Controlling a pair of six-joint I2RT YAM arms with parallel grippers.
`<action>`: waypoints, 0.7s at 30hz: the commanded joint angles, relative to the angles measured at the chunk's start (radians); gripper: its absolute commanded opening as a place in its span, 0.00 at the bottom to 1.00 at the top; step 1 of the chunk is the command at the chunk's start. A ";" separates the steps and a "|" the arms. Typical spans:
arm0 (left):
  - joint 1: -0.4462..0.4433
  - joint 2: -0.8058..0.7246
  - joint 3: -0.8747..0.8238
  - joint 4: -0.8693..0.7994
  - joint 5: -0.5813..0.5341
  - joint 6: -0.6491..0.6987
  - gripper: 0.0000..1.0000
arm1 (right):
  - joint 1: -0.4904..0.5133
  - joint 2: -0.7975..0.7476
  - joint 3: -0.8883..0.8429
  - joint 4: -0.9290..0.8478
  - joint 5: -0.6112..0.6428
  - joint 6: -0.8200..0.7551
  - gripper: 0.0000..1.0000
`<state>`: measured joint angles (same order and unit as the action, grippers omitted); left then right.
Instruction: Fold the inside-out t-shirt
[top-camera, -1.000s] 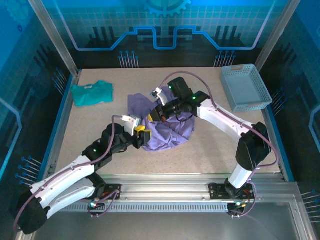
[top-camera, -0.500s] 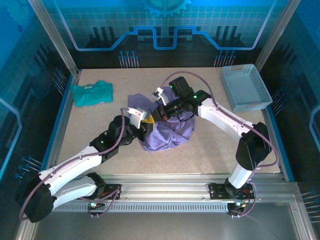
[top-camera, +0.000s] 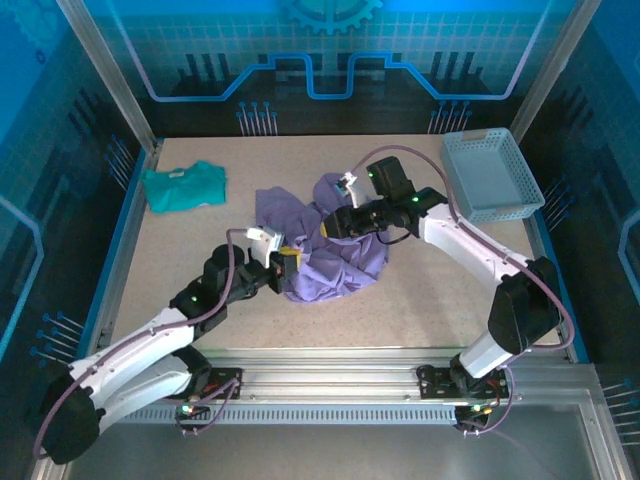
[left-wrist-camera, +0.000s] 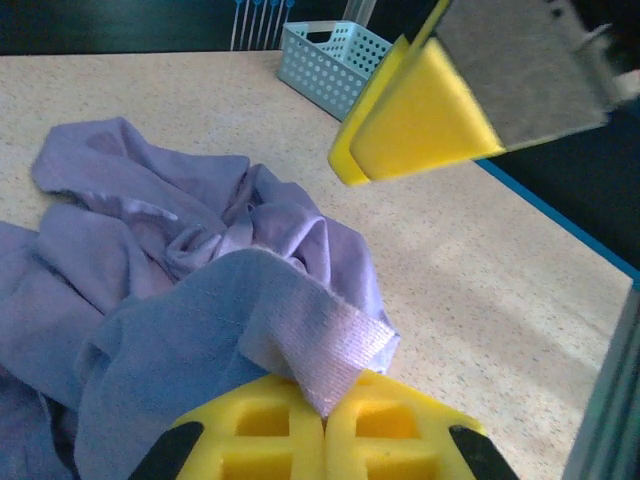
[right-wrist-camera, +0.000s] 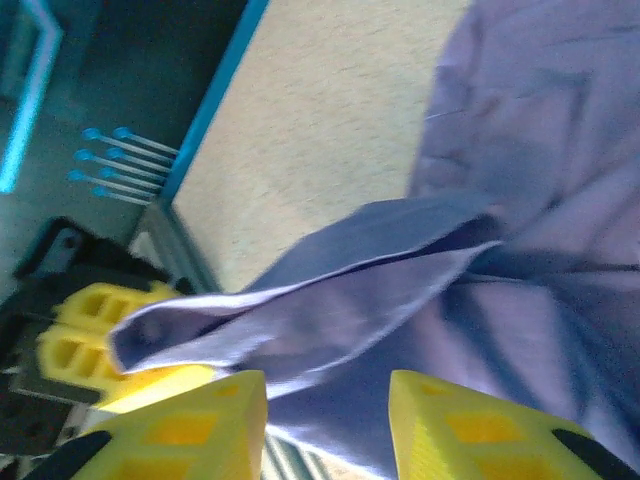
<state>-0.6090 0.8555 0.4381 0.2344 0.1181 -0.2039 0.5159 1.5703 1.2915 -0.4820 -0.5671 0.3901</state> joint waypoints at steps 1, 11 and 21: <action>0.011 -0.059 -0.041 0.079 0.092 -0.012 0.00 | -0.011 0.025 -0.047 0.045 0.098 -0.003 0.41; 0.013 -0.111 -0.069 0.069 0.112 -0.005 0.00 | 0.050 0.225 0.024 0.132 -0.072 0.000 0.61; 0.023 -0.167 -0.100 0.011 -0.053 -0.042 0.00 | 0.088 0.302 0.056 0.393 -0.283 0.158 0.49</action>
<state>-0.5983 0.7155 0.3676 0.2672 0.1364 -0.2150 0.5926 1.8679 1.3067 -0.2237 -0.7475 0.4808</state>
